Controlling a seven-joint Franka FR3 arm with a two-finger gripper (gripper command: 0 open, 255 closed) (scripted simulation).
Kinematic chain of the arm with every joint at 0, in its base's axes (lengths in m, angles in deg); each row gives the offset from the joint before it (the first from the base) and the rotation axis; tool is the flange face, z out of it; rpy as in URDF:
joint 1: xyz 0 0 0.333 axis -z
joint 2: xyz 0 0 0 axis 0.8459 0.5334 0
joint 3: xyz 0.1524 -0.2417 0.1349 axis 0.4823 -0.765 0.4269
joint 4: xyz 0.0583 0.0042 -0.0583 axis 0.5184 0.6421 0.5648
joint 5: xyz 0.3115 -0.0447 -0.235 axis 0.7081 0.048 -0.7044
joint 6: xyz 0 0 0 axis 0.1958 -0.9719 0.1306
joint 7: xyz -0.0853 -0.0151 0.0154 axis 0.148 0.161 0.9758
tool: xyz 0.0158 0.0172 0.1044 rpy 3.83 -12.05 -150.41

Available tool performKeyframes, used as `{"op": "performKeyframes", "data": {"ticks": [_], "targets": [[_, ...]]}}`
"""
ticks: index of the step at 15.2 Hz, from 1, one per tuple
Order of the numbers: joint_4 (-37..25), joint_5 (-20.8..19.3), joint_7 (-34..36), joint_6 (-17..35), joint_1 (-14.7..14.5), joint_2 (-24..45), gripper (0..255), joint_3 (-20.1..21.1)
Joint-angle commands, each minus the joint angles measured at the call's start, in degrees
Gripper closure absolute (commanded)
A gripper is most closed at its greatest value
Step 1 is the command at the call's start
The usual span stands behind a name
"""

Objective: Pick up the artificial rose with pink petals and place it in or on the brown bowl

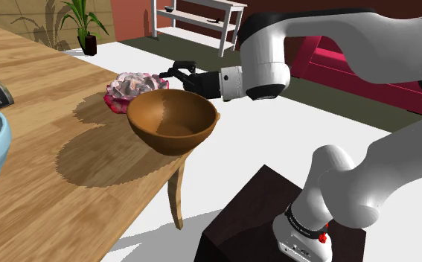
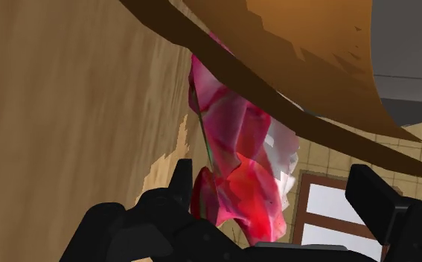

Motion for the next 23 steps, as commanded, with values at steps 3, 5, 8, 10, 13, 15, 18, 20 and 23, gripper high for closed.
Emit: {"op": "performKeyframes", "data": {"ticks": [3, 5, 8, 10, 13, 15, 18, 20, 23], "targets": [[0.3, -0.1, 0.0, -0.2, -0.1, 0.8, 255, 0.0], [0.6, -0.2, 0.3, 0.2, -0.3, 0.3, 255, 0.2], [0.6, -0.2, 0.4, 0.3, -0.3, 0.2, 255, 0.2], [0.7, -0.2, 0.4, 0.2, -0.3, 0.2, 255, 0.2], [0.3, -1.5, 1.7, 0.5, -0.6, 0.1, 255, -0.1], [-0.2, -4.5, 4.8, 1.4, -1.4, -0.5, 255, -0.4], [-0.9, -9.5, 10.0, 2.7, -2.5, -1.4, 255, -0.7], [-1.3, -13.0, 13.7, 3.3, -3.0, -2.0, 255, -0.9], [-1.8, -18.7, 19.5, 3.9, -3.4, -2.8, 255, -0.8]]}}
